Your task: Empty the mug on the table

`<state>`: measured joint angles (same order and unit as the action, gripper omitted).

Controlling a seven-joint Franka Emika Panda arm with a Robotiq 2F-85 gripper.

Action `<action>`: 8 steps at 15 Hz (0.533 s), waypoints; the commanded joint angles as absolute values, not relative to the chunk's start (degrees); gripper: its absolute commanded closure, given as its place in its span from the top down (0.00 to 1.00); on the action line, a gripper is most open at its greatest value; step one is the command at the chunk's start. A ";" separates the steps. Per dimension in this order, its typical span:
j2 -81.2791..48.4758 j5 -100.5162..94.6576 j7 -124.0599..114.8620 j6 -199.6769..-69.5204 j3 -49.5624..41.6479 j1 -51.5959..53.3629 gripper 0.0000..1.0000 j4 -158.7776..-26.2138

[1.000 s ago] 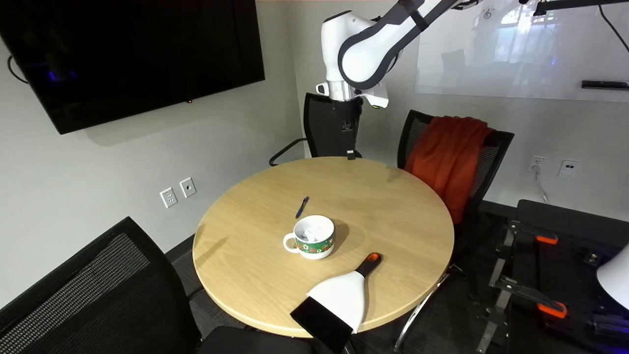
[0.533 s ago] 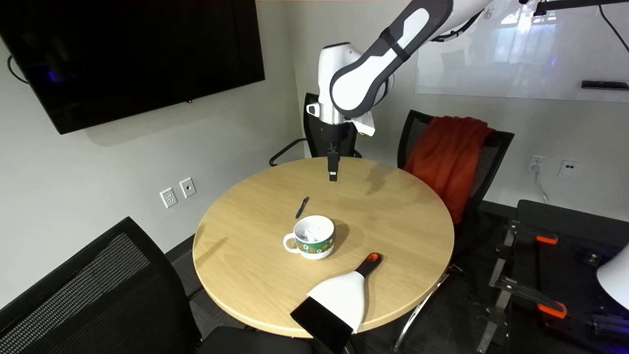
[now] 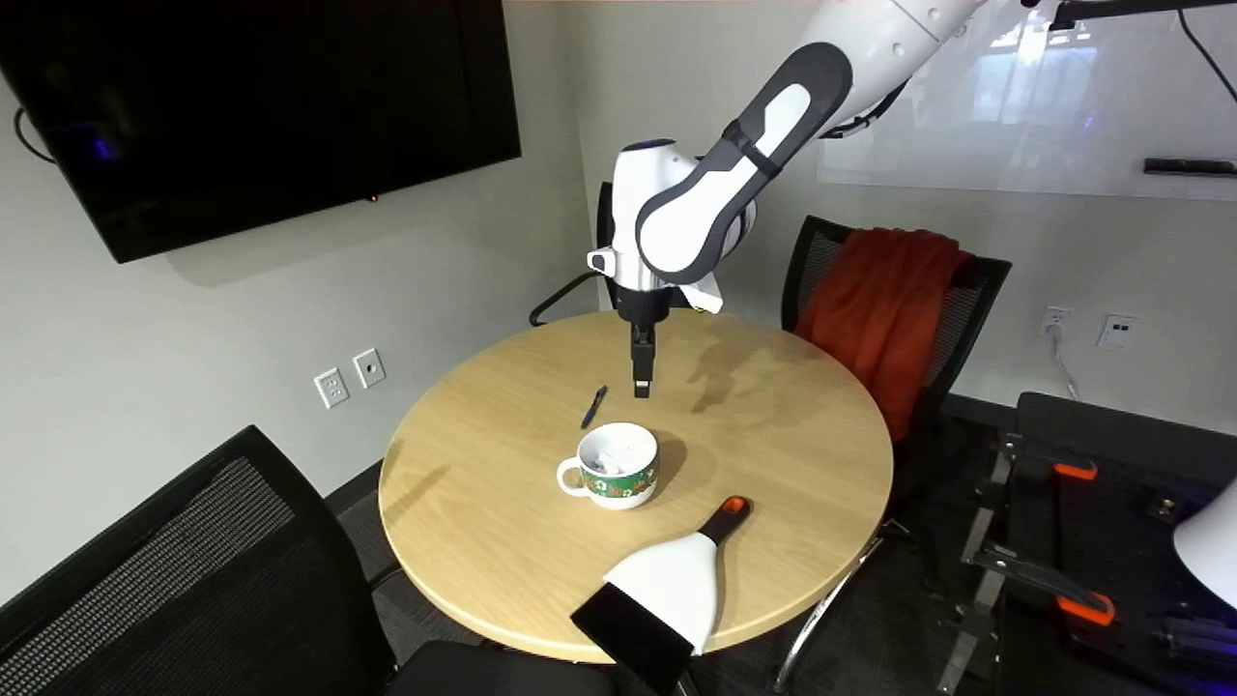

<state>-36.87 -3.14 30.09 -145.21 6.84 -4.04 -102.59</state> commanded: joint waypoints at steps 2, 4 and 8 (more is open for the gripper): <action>-40.98 -4.51 31.27 -146.79 7.63 -4.66 1.00 -98.51; -42.59 -4.72 31.65 -146.52 7.93 -4.80 1.00 -96.98; -45.53 -4.71 31.56 -146.96 8.46 -4.76 1.00 -94.32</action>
